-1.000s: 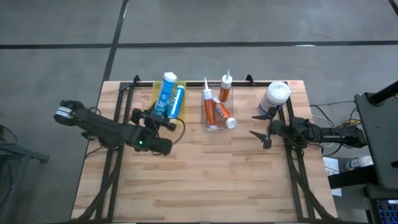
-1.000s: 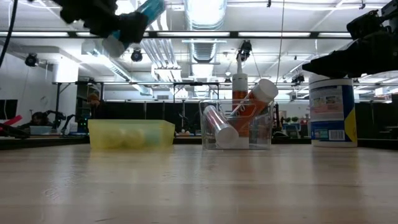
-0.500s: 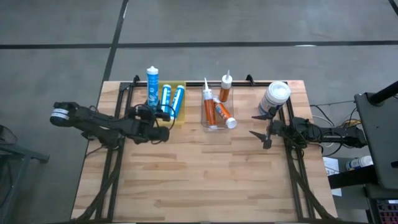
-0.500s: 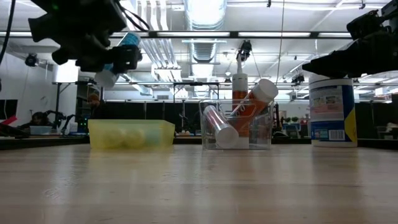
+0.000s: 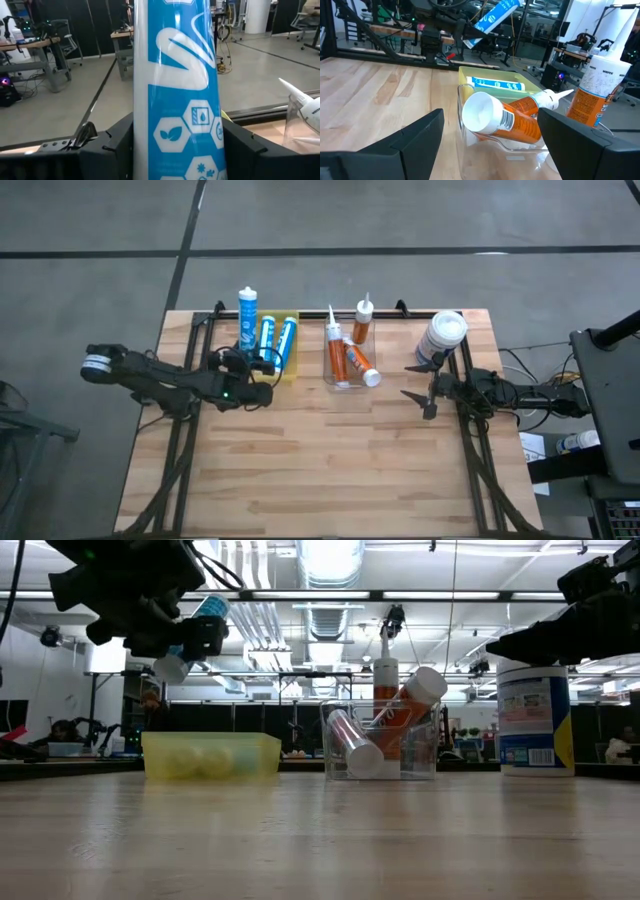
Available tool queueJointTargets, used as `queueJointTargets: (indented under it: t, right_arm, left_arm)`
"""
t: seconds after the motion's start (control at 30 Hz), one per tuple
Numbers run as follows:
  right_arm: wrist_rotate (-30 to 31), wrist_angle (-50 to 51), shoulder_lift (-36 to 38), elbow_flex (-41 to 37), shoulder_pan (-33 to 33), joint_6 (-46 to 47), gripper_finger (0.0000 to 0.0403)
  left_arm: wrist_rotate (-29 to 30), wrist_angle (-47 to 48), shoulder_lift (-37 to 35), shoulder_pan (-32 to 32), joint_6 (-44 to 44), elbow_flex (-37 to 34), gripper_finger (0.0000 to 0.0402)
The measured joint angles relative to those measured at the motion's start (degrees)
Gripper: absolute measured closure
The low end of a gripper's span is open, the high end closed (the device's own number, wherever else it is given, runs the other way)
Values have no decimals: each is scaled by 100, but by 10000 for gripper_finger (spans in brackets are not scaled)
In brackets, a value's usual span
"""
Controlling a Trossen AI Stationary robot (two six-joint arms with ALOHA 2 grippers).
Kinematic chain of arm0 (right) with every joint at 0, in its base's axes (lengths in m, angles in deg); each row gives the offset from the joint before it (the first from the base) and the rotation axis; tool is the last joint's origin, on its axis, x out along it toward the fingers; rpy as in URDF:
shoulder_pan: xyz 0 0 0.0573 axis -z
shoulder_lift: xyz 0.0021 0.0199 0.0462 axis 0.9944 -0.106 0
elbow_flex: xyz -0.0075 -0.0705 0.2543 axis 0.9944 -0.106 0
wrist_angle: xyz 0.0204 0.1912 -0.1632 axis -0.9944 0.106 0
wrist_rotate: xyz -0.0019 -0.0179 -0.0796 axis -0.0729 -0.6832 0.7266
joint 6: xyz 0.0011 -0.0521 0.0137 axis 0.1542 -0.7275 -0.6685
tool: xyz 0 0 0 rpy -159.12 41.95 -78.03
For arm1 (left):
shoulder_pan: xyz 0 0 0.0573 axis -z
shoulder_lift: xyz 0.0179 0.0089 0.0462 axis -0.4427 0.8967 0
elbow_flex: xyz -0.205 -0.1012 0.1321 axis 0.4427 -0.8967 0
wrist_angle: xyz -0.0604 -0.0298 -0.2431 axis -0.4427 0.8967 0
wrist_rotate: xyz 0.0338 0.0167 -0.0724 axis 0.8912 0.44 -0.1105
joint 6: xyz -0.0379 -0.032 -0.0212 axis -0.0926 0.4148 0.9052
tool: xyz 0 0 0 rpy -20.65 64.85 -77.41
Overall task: Pick & place silicon tubes, Sealant and Lysol wipes
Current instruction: Put the blue sealant into the yellow bin
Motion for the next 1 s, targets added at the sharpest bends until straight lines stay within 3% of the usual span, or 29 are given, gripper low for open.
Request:
queueJointTargets:
  t: [0.1, 0.37, 0.57, 0.83, 0.9, 1.0]
  right_arm:
    - [0, 0, 0, 0, -2, 0, 83]
    - [1, 0, 0, 0, 0, 0, 83]
    - [0, 0, 0, 0, -2, 0, 83]
    - [0, 0, 0, 0, -2, 0, 83]
    - [0, 0, 0, 0, 0, 0, 83]
    - [2, 0, 0, 0, 0, 0, 83]
  left_arm:
    - [-79, -1, 0, -31, -62, 0, 192]
    - [-941, -343, 17, -345, -679, 0, 192]
    - [-640, -463, 70, -354, -632, 0, 192]
    - [-812, -474, 96, -396, -606, 0, 192]
    - [-813, -474, 96, -409, -599, 0, 169]
    - [-799, -487, 92, -437, -596, 0, 99]
